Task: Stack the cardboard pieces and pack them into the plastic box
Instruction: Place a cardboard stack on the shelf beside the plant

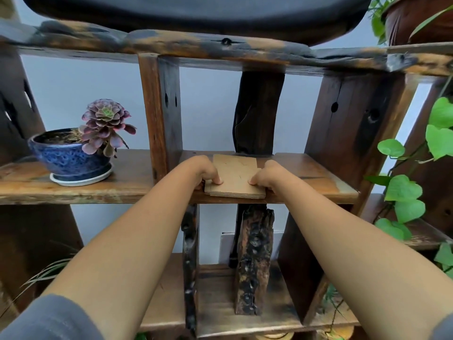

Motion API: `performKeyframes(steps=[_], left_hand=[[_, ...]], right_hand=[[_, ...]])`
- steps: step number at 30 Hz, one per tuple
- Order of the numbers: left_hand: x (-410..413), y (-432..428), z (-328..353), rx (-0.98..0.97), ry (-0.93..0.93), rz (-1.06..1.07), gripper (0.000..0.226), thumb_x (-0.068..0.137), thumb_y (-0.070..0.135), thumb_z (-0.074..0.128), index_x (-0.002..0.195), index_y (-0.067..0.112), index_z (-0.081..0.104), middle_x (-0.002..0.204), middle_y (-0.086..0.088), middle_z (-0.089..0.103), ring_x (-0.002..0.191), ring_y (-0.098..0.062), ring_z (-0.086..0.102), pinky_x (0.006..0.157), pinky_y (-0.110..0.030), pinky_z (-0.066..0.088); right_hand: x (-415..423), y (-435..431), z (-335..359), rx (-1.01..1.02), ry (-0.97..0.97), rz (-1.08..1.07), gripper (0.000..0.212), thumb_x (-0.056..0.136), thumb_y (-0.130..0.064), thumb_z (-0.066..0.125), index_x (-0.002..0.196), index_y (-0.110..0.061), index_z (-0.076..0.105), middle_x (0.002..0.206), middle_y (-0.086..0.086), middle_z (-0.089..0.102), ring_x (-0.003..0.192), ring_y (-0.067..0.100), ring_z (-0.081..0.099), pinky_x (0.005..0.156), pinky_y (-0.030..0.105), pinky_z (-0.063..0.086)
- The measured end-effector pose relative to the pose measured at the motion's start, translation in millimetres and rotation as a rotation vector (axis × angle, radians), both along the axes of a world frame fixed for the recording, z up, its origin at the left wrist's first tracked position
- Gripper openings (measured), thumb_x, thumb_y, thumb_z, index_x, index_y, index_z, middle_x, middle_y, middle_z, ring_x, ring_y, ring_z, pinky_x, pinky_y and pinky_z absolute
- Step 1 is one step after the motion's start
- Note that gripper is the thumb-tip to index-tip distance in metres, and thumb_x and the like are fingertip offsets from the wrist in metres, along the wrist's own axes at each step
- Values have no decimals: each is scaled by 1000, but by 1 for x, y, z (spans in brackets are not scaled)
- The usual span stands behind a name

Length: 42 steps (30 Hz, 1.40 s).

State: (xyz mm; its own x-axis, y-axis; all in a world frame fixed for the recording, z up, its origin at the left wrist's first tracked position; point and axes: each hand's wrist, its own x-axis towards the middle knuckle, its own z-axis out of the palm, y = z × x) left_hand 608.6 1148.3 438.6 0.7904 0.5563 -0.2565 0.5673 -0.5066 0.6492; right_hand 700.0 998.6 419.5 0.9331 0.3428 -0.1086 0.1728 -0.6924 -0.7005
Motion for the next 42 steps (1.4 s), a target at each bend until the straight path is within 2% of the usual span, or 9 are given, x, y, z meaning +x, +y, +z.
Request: performKeyframes(steps=[8, 14, 18, 22, 27, 31, 35, 39, 42], left_hand=[[-35, -25, -21, 144, -146, 2, 59, 80, 20, 78, 129, 4, 48, 122, -16, 58, 111, -33, 59, 97, -41, 53], [-74, -60, -88, 148, -116, 4, 62, 77, 29, 78, 125, 5, 49, 135, -15, 48, 105, -27, 54, 89, -34, 50], [-114, -94, -158, 36, -109, -104, 49, 77, 28, 78, 112, 10, 48, 124, -13, 58, 109, -30, 59, 94, -44, 52], [-152, -135, -218, -21, -64, -196, 44, 79, 29, 76, 105, 11, 46, 117, -10, 61, 108, -29, 59, 84, -36, 49], [-195, -190, -285, -195, -55, -269, 37, 79, 18, 75, 102, 14, 48, 103, 1, 60, 100, -20, 60, 73, -19, 42], [-222, -236, -328, -275, -3, -351, 37, 77, 11, 75, 108, 15, 55, 107, -1, 65, 103, -23, 62, 85, -27, 47], [-250, -281, -362, -316, 112, -461, 42, 77, 7, 73, 116, 7, 58, 119, -12, 68, 113, -29, 63, 96, -40, 51], [-275, -325, -370, -294, 176, -564, 39, 79, 10, 71, 116, 4, 59, 119, -13, 68, 110, -29, 63, 94, -37, 51], [-290, -353, -366, -272, 168, -640, 37, 80, 13, 71, 115, 6, 60, 117, -9, 68, 110, -26, 63, 95, -36, 49]], right_hand=[[-32, -19, -30, 246, -75, -102, 56, 75, -14, 79, 119, -7, 45, 120, 13, 60, 111, 30, 59, 95, 45, 53], [-82, -66, -98, 342, -50, -167, 38, 74, -15, 78, 91, -22, 46, 96, -2, 57, 82, 14, 54, 64, 29, 45], [-130, -116, -158, 260, -83, -180, 38, 71, -17, 79, 90, -23, 47, 98, 0, 58, 87, 16, 59, 57, 24, 40], [-182, -170, -212, 171, -83, -210, 40, 68, -20, 81, 93, -20, 49, 93, 0, 57, 78, 12, 53, 55, 22, 35], [-237, -228, -273, 72, 6, -339, 40, 69, -17, 81, 96, -18, 51, 101, 5, 58, 94, 24, 56, 76, 37, 47], [-283, -274, -311, 22, 162, -494, 42, 71, -13, 79, 108, -9, 59, 108, 13, 63, 100, 32, 61, 84, 39, 49], [-336, -319, -336, 14, 291, -624, 22, 74, -13, 75, 76, -19, 54, 71, -4, 56, 75, 24, 57, 69, 36, 47], [-388, -363, -347, -49, 290, -697, 25, 78, -23, 71, 92, -18, 51, 72, -11, 53, 71, 15, 54, 54, 26, 36], [-420, -391, -348, -72, 225, -748, 31, 79, -29, 71, 101, -16, 53, 82, -6, 59, 79, 18, 57, 61, 31, 38]])
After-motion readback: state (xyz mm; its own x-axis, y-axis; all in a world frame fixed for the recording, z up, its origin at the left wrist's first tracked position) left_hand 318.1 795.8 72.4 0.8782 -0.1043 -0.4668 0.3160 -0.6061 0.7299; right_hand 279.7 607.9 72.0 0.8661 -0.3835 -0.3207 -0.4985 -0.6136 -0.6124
